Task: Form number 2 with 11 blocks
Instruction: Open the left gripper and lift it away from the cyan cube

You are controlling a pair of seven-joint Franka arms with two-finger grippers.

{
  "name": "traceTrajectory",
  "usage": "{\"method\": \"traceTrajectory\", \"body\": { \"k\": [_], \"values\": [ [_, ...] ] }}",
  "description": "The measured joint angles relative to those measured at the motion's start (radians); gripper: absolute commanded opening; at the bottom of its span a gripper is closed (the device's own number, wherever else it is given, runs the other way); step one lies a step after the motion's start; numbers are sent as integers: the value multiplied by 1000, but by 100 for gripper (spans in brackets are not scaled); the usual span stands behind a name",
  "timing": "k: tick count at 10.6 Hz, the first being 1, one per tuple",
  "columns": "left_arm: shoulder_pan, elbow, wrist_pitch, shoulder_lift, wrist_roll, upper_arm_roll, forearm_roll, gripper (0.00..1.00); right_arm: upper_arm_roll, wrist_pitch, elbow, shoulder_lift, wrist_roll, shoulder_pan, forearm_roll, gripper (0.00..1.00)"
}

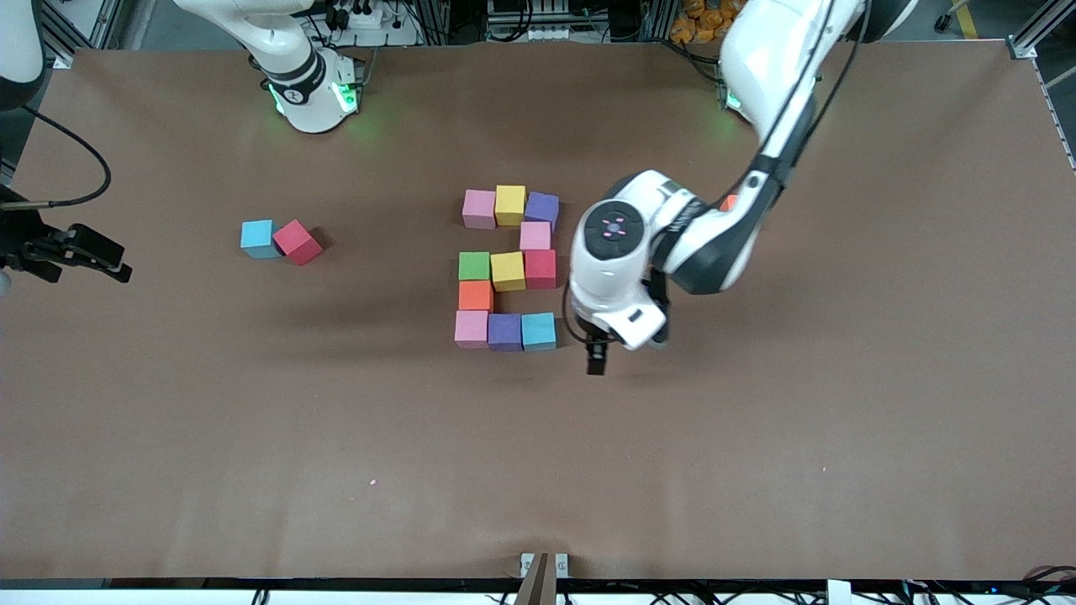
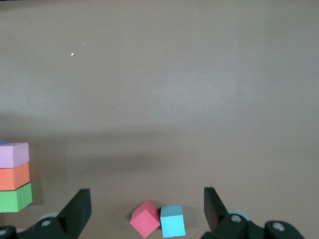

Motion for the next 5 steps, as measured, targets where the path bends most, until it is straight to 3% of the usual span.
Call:
{"method": "traceTrajectory", "body": {
  "k": [5],
  "values": [
    [214, 8, -28, -85, 223, 2, 0, 100, 1, 0, 0, 0, -1, 0, 0, 100]
  ]
}}
